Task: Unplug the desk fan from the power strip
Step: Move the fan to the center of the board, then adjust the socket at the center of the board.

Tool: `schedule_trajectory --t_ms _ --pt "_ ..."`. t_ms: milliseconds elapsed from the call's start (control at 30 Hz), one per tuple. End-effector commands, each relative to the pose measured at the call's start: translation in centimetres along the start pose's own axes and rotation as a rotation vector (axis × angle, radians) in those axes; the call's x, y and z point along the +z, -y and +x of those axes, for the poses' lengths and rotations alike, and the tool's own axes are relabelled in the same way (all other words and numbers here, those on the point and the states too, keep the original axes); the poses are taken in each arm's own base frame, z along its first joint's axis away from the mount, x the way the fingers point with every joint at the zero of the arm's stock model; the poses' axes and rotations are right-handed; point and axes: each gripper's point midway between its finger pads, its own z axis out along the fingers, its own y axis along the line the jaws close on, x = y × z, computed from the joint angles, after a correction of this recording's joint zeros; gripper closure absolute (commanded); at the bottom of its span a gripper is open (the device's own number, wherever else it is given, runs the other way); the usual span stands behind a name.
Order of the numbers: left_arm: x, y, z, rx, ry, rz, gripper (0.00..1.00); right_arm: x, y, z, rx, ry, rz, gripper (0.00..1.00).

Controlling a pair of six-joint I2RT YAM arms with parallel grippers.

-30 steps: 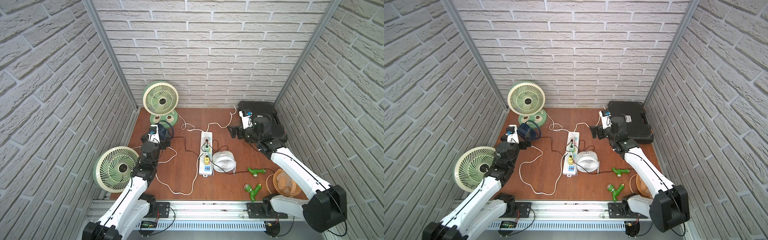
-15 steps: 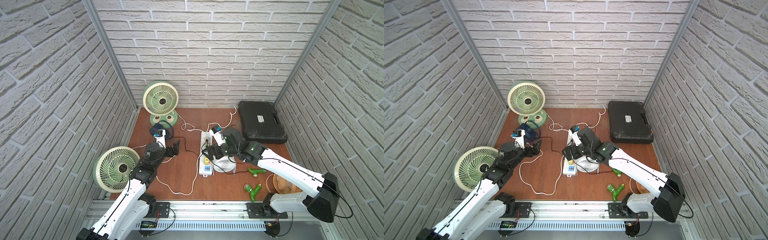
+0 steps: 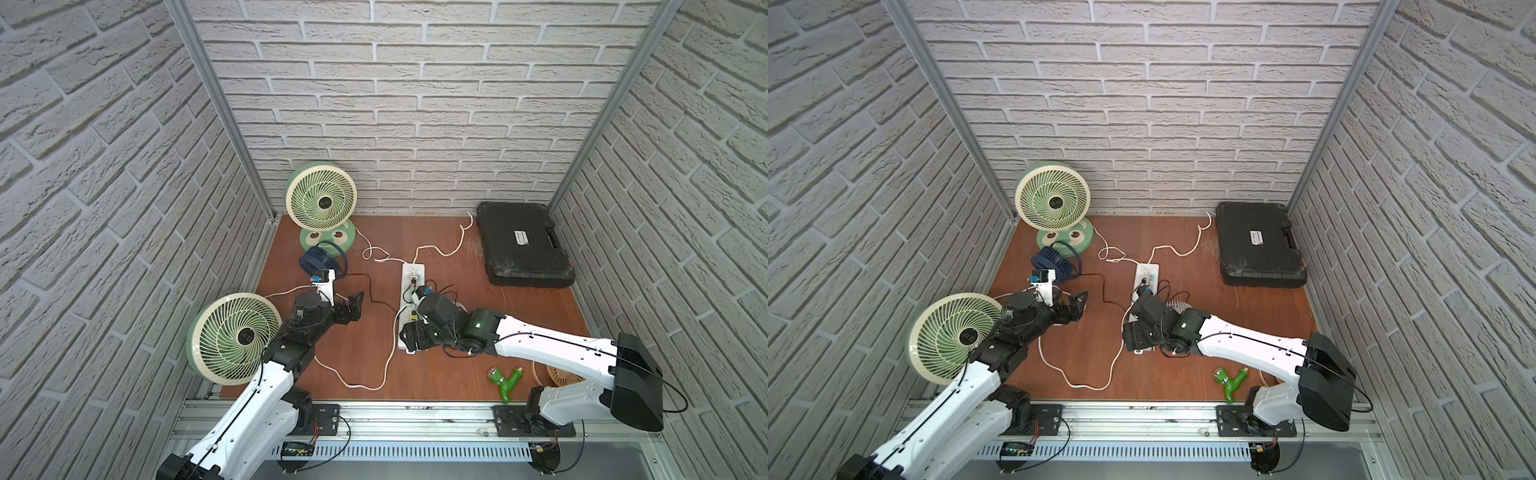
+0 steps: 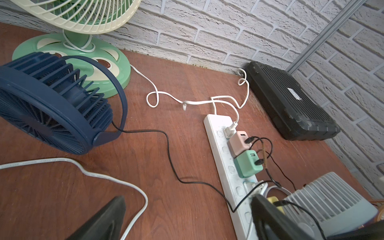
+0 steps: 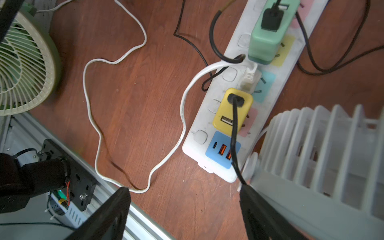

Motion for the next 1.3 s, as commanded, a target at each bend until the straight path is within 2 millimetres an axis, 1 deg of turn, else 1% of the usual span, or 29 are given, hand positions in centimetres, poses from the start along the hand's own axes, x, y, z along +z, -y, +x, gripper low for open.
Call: schedule_trajectory --t_ms 0,100,200,333,433,500,633,767,833,933,1033,1200,1267 --pt "0.3 0.6 0.5 -0.017 -0.013 0.040 0.02 -0.5 2.5 -1.1 0.015 0.088 0.136 0.13" --pt "0.9 0.9 1.4 -0.033 -0.061 0.066 0.03 -1.5 4.7 -1.9 -0.001 0.151 0.248 0.15" --pt "1.9 1.1 3.0 -0.048 -0.134 0.085 0.06 -2.2 6.4 -2.5 -0.002 0.193 0.324 0.19" --pt "3.1 1.6 5.0 -0.055 -0.231 0.109 0.16 -3.0 8.6 -2.9 0.022 0.229 0.388 0.28" --pt "3.9 2.0 6.5 -0.043 -0.298 0.114 0.24 -3.4 9.9 -3.1 0.044 0.249 0.411 0.31" --pt "4.4 2.3 7.8 -0.035 -0.349 0.114 0.29 -3.6 9.5 -3.3 0.037 0.255 0.376 0.31" --pt "5.3 2.8 9.9 -0.028 -0.434 0.114 0.40 -4.1 7.2 -3.5 -0.016 0.239 0.248 0.34" --pt "6.5 3.8 12.2 -0.009 -0.524 0.122 0.50 -4.4 4.8 -2.5 -0.037 0.177 0.139 0.38" --pt "7.2 4.6 13.1 0.007 -0.562 0.134 0.52 -4.5 3.6 -1.9 -0.043 0.151 0.093 0.39" --pt "8.2 6.1 14.8 0.037 -0.618 0.160 0.53 -4.4 2.4 -1.2 -0.051 0.130 0.059 0.41" --pt "9.1 8.0 16.1 0.071 -0.656 0.193 0.54 -4.2 1.8 -0.5 -0.059 0.117 0.051 0.45" --pt "10.1 11.0 18.0 0.115 -0.697 0.252 0.54 -3.5 1.0 0.4 -0.077 0.101 0.039 0.48" --pt "10.5 12.0 18.6 0.119 -0.707 0.271 0.54 -3.0 1.1 0.8 -0.081 0.093 0.046 0.49"
